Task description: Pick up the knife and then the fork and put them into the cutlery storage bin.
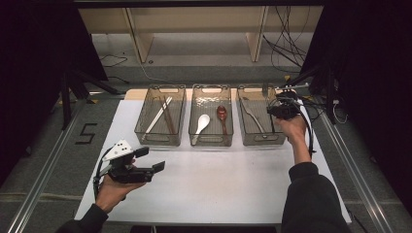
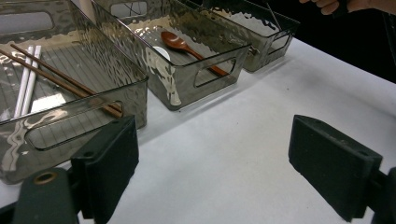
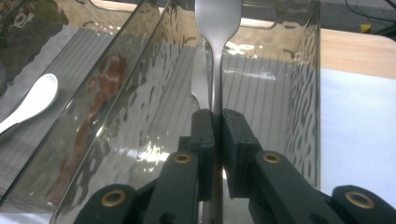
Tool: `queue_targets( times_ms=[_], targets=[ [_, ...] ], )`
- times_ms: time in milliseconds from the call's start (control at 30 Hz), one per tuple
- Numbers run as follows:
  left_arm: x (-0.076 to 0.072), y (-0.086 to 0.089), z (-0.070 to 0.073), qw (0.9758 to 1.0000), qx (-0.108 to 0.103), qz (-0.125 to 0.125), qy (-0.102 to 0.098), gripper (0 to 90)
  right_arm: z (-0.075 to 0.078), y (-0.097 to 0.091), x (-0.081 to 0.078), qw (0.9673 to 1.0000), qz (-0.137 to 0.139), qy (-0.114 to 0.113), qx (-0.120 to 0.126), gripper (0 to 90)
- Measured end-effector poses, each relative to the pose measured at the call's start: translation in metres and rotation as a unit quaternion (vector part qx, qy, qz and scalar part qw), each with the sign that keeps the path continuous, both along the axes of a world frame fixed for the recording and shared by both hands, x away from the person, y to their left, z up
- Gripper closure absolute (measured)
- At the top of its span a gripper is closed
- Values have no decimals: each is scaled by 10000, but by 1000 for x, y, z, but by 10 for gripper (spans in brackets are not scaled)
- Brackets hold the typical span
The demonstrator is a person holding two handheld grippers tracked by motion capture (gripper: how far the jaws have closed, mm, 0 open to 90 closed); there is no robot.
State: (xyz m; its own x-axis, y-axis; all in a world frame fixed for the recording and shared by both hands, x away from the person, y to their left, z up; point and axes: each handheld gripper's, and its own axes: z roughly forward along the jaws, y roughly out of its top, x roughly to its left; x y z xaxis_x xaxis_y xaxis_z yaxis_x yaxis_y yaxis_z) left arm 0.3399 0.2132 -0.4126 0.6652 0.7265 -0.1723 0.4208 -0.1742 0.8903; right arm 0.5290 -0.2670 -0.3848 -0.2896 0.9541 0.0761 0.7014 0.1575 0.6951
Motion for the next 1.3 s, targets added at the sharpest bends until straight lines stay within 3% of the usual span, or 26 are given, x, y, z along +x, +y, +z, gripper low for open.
queue_targets(
  times_ms=[200, 433, 667, 933, 1100, 1300],
  targets=[
    [0, 0, 0, 10000, 5, -6, -2, 156, -6, 1, 1, 9998, -117, 153, 33, 808],
    [0, 0, 0, 10000, 1, 1, 3, 156, -1, -1, -1, 9999, -7, 72, 101, 747],
    [0, 0, 0, 10000, 6, 1, 3, 156, 3, 3, -9, 9996, 196, 75, 209, 587],
    [0, -1, 0, 10000, 7, 7, -7, 156, 13, 17, -33, 9973, 579, -247, 380, 469],
    [0, -1, 0, 10000, 10, 8, -11, 156, 17, 27, -53, 9937, 813, -502, 592, 428],
    [-1, 0, 0, 10000, 19, 12, -6, 156, 18, 40, -75, 9889, 1077, -626, 806, 368]
  ],
)
